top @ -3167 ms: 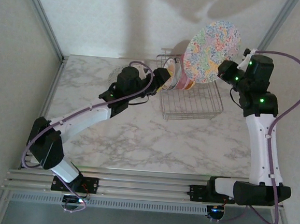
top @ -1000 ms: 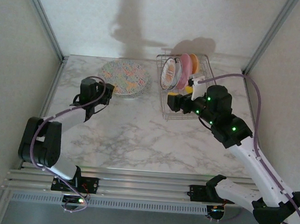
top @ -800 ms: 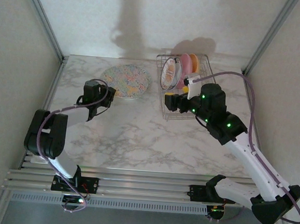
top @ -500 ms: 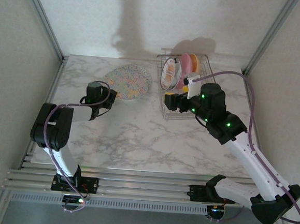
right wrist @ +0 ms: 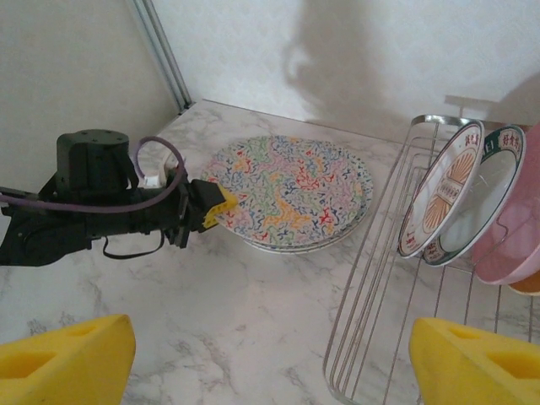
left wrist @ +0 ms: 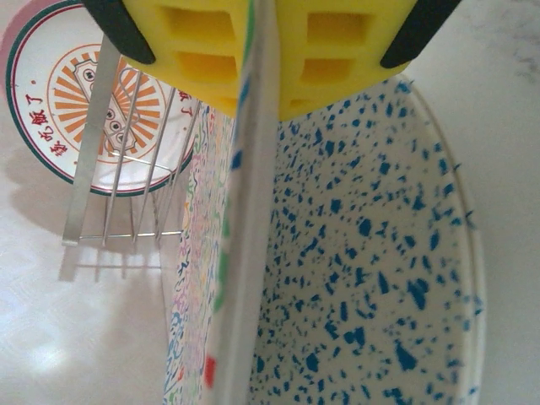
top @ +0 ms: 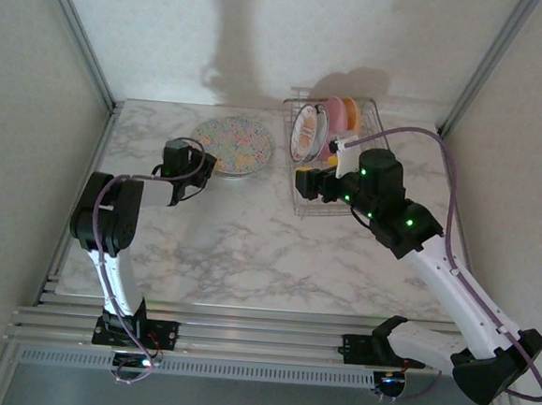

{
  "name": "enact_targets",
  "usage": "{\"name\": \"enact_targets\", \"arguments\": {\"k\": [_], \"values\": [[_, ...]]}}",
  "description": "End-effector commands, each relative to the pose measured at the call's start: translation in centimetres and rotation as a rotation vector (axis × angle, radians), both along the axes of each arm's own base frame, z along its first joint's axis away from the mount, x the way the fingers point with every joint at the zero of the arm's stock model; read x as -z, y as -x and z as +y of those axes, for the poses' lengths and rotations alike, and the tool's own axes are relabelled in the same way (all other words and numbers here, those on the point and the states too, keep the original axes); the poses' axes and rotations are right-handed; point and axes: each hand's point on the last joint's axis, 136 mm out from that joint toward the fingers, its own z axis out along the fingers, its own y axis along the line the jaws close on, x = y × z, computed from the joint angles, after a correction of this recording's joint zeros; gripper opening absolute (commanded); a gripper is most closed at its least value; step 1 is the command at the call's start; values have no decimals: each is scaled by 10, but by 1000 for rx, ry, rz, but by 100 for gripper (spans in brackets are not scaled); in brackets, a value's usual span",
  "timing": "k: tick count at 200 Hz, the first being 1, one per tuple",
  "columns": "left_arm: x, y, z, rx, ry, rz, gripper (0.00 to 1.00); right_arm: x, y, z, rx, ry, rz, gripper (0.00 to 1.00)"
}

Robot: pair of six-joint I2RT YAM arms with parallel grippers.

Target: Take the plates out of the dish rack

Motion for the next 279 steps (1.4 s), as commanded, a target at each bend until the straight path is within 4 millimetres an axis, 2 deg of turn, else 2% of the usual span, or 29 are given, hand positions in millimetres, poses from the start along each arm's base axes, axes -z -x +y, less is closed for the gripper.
{"name": "enact_targets", "arguments": {"k": [1, 79, 99, 126, 142, 166, 279], "values": [[-20, -18, -1, 24, 1, -81, 3, -21, -1, 3, 0, -31, -45, 85], [-12, -26, -2, 37, -10, -52, 8, -21, -2, 4, -2, -32, -38, 86], [-10, -25, -3, 39, -10, -35, 15, -20, -2, 5, -5, -33, -36, 86], [-11, -24, -2, 38, -18, 4, 31, -21, -2, 5, -3, -38, -34, 86], [-14, -25, 0, 34, -31, 21, 43, -20, -2, 5, -3, -39, -31, 86], [-13, -24, 1, 32, -51, 72, 52, -19, -2, 5, -1, -39, -30, 86], [-13, -15, 10, 17, -121, 205, 57, -18, 0, 3, 4, -44, -22, 86]]}}
